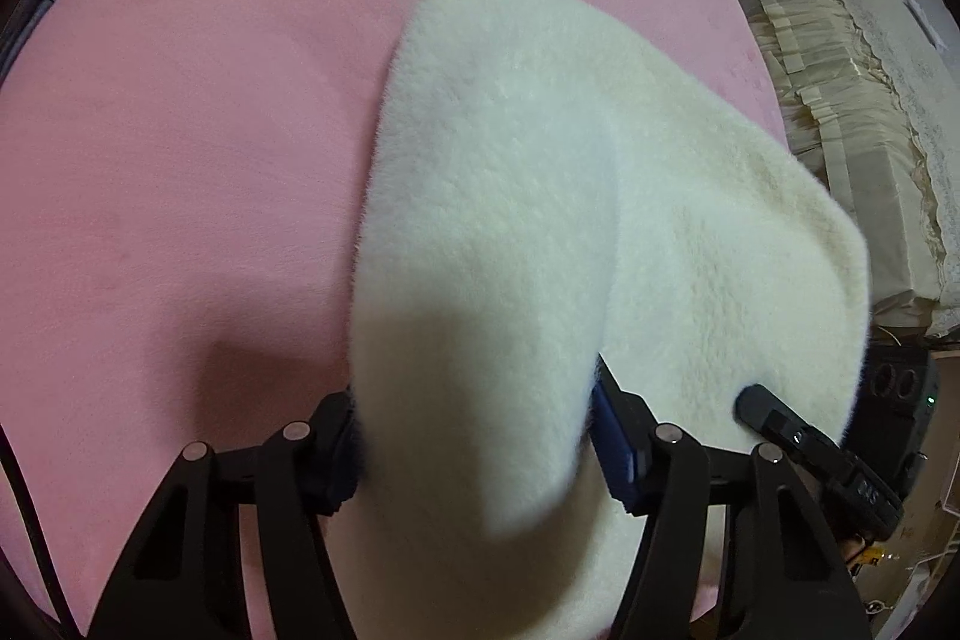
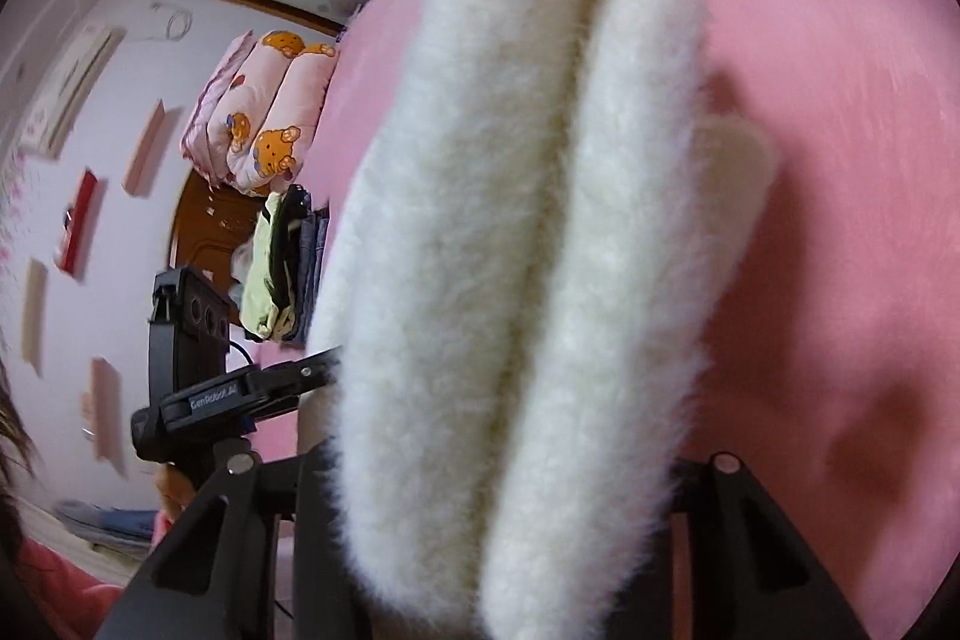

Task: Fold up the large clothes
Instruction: 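Carry the folded cardigan with both grippers toward the stack of clothes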

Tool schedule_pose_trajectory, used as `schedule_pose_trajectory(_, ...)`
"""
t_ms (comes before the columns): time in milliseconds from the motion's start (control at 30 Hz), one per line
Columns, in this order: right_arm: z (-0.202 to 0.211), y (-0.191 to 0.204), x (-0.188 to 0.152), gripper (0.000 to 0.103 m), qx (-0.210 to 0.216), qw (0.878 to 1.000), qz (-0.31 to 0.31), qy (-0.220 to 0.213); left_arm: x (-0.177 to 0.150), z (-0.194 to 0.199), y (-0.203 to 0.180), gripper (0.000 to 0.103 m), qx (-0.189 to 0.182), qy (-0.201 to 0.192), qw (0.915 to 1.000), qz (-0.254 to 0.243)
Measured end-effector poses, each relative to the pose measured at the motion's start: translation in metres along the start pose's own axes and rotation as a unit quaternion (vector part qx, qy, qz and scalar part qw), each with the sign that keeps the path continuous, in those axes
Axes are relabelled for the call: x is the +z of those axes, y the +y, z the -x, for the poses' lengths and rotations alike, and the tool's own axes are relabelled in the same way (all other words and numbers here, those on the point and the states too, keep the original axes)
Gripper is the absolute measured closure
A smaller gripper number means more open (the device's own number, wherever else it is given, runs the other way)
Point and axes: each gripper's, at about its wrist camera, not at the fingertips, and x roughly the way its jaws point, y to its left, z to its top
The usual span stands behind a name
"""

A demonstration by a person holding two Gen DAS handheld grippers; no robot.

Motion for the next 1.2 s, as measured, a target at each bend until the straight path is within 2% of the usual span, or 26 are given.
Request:
schedule_pose_trajectory(133,0.002,0.053,-0.009,0.064,-0.012,0.999,0.034,-0.005,-0.005,0.05,0.023,0.041,-0.001,-0.023,0.9997,-0.01)
schedule_pose_trajectory(267,-0.014,0.109,-0.018,0.064,0.007,0.998,0.055,-0.016,0.0,0.108,0.061,0.041,0.005,-0.05,0.9986,-0.016)
schedule_pose_trajectory(400,-0.052,0.178,-0.022,0.064,0.033,0.996,0.076,-0.031,0.016,0.178,0.111,0.041,0.032,-0.083,0.9958,-0.02)
schedule_pose_trajectory(600,-0.132,0.285,-0.009,0.064,0.092,0.989,0.101,-0.059,0.066,0.287,0.195,0.041,0.086,-0.151,0.9844,-0.03)
schedule_pose_trajectory(700,-0.179,0.335,0.005,0.064,0.127,0.984,0.1,-0.07,0.1,0.336,0.239,0.041,0.123,-0.187,0.9738,-0.041)
schedule_pose_trajectory(800,-0.233,0.378,0.022,0.064,0.158,0.979,0.098,-0.086,0.136,0.37,0.286,0.041,0.145,-0.209,0.9657,-0.051)
schedule_pose_trajectory(967,-0.32,0.414,0.05,0.064,0.191,0.972,0.095,-0.098,0.186,0.388,0.356,0.04,0.168,-0.228,0.9576,-0.055)
schedule_pose_trajectory(1033,-0.356,0.418,0.064,0.064,0.192,0.972,0.097,-0.095,0.206,0.374,0.392,0.04,0.169,-0.233,0.9563,-0.053)
schedule_pose_trajectory(1067,-0.377,0.423,0.069,0.064,0.183,0.974,0.099,-0.094,0.213,0.365,0.403,0.04,0.166,-0.229,0.9579,-0.047)
schedule_pose_trajectory(1133,-0.405,0.427,0.075,0.063,0.145,0.978,0.118,-0.094,0.231,0.329,0.433,0.04,0.148,-0.206,0.9671,-0.018)
schedule_pose_trajectory(1200,-0.434,0.427,0.08,0.063,0.11,0.982,0.131,-0.085,0.24,0.306,0.443,0.039,0.145,-0.201,0.9686,-0.019)
